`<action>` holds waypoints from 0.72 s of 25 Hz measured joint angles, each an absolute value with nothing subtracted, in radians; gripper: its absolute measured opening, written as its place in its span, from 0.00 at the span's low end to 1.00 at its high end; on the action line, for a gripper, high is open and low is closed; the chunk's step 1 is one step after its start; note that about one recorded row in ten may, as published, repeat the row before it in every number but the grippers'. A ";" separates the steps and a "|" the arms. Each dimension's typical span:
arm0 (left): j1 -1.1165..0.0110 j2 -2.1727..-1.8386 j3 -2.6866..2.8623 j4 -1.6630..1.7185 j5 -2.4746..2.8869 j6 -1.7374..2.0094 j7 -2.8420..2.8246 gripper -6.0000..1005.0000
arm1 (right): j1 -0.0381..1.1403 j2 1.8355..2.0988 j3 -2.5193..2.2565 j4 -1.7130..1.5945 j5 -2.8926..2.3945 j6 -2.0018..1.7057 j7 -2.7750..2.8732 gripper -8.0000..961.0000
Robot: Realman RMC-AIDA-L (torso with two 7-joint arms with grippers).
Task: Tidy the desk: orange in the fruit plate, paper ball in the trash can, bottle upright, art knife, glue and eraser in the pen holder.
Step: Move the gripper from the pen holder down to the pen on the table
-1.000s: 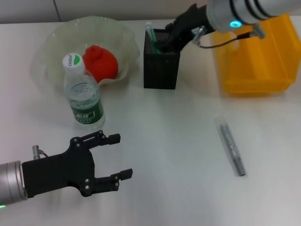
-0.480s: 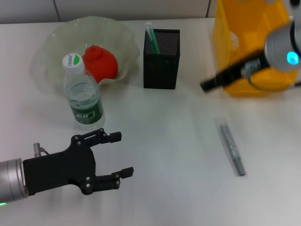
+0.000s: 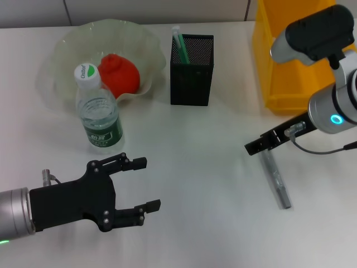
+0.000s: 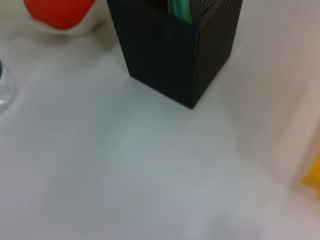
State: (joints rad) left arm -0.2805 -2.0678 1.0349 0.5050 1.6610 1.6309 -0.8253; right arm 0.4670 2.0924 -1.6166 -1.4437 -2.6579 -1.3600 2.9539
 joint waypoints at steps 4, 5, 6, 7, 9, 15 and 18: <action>-0.281 -2.068 1.037 0.505 1.661 1.631 -0.826 0.79 | 0.473 2.092 -1.630 -1.401 -2.656 -1.342 2.955 0.84; -0.281 -2.068 1.038 0.505 1.661 1.631 -0.826 0.79 | 0.475 2.092 -1.633 -1.394 -2.655 -1.341 2.955 0.83; -0.281 -2.068 1.038 0.505 1.661 1.631 -0.826 0.79 | 0.476 2.092 -1.634 -1.385 -2.655 -1.340 2.955 0.81; -0.281 -2.068 1.038 0.505 1.661 1.631 -0.826 0.79 | 0.477 2.092 -1.634 -1.378 -2.655 -1.339 2.955 0.80; -0.281 -2.068 1.038 0.505 1.661 1.631 -0.827 0.79 | 0.482 2.092 -1.634 -1.358 -2.654 -1.339 2.955 0.78; -0.282 -2.068 1.039 0.505 1.661 1.632 -0.827 0.79 | 0.502 2.092 -1.632 -1.299 -2.647 -1.334 2.955 0.70; -0.284 -2.068 1.039 0.505 1.661 1.629 -0.826 0.79 | 0.504 2.092 -1.634 -1.290 -2.643 -1.327 2.950 0.56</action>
State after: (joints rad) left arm -0.2838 -2.0679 1.0385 0.5048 1.6612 1.6294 -0.8256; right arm 0.5039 2.0916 -1.6340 -1.2896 -2.6428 -1.3271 2.9500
